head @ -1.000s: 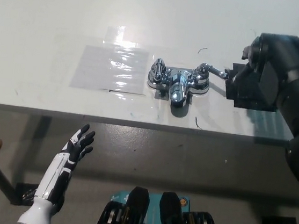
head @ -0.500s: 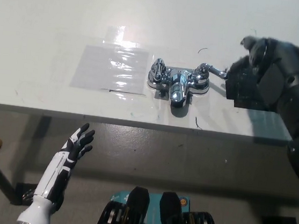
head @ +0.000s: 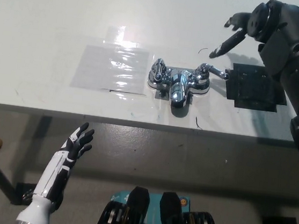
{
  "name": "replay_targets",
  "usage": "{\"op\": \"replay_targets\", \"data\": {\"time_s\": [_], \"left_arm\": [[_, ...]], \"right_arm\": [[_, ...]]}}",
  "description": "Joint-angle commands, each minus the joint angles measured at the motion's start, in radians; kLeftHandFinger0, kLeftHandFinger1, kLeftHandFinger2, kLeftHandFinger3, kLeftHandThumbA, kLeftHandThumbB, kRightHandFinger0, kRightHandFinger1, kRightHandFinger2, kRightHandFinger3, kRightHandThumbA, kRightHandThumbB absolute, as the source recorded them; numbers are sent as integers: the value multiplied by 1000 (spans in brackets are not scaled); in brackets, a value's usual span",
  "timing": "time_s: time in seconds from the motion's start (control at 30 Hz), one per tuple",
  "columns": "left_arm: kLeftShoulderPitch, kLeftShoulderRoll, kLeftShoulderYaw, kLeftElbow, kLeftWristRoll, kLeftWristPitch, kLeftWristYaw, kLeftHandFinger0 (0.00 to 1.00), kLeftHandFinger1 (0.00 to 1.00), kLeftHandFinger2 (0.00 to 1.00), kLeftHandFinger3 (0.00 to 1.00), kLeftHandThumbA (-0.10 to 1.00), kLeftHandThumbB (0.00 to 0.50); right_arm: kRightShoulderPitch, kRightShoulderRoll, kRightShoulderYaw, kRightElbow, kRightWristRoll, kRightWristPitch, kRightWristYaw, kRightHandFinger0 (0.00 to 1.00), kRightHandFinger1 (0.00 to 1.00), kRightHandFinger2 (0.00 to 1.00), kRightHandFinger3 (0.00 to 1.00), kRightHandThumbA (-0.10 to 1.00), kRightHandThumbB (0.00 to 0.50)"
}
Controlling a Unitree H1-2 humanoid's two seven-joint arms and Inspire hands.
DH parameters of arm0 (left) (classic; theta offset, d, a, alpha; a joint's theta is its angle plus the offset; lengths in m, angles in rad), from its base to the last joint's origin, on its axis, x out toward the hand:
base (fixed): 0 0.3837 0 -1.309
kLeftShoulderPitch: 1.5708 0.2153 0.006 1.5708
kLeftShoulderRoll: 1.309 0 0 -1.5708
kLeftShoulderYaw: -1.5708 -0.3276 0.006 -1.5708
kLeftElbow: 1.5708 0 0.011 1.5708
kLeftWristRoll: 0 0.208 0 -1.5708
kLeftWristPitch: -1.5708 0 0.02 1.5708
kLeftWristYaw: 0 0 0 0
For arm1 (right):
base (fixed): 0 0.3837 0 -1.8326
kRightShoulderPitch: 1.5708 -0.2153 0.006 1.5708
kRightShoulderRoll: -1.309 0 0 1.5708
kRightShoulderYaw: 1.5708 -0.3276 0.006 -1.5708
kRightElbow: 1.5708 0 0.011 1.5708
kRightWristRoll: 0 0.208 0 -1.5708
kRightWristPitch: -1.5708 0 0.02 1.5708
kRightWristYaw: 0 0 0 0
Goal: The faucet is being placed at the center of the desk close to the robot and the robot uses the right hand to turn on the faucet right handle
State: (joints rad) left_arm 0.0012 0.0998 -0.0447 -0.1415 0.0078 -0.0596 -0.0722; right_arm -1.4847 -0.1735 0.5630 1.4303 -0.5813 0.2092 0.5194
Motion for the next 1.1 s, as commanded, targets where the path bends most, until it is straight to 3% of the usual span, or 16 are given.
{"op": "replay_targets", "data": {"time_s": [0.0,0.03,0.13,0.3,0.43,0.7,0.8,0.97,1.07], "left_arm": [[-8,9,-1,-34,1,8,-12,1000,1000,1000,1000,965,133],[-9,10,-1,-35,1,12,-13,1000,1000,1000,1000,964,137],[-18,13,0,-31,11,10,-11,1000,1000,1000,1000,976,151],[-12,13,1,-29,-1,9,-14,1000,1000,1000,1000,967,135],[-4,10,-2,-31,0,7,-16,1000,1000,1000,1000,959,139],[-14,12,-3,-33,8,10,-16,1000,1000,1000,1000,981,148],[-15,12,-1,-33,2,10,-18,1000,1000,1000,1000,975,144],[-17,11,-2,-34,1,13,-20,1000,1000,1000,1000,970,141],[-19,12,-2,-23,-3,-2,-23,1000,1000,1000,1000,968,141]], "right_arm": [[-107,-24,9,-22,4,-74,116,1000,1000,1000,1000,912,444],[-106,-28,13,-25,1,-87,122,1000,1000,1000,1000,988,443],[-108,-35,-22,-28,42,-121,185,1000,1000,1000,1000,1000,417],[-116,-22,-3,-24,24,-128,263,1000,1000,1000,1000,1000,472],[-94,-15,44,-24,-16,-161,237,1000,1000,1000,1000,1000,487],[-56,-14,70,-9,-20,-109,190,1000,1000,1000,1000,843,500],[-49,-14,89,-7,-39,-117,185,1000,1000,1000,1000,894,496],[-36,-18,90,-7,-42,-116,166,1000,1000,1000,1000,883,451],[-28,-16,92,-6,-46,-93,135,1000,1000,1000,1000,906,474]]}}
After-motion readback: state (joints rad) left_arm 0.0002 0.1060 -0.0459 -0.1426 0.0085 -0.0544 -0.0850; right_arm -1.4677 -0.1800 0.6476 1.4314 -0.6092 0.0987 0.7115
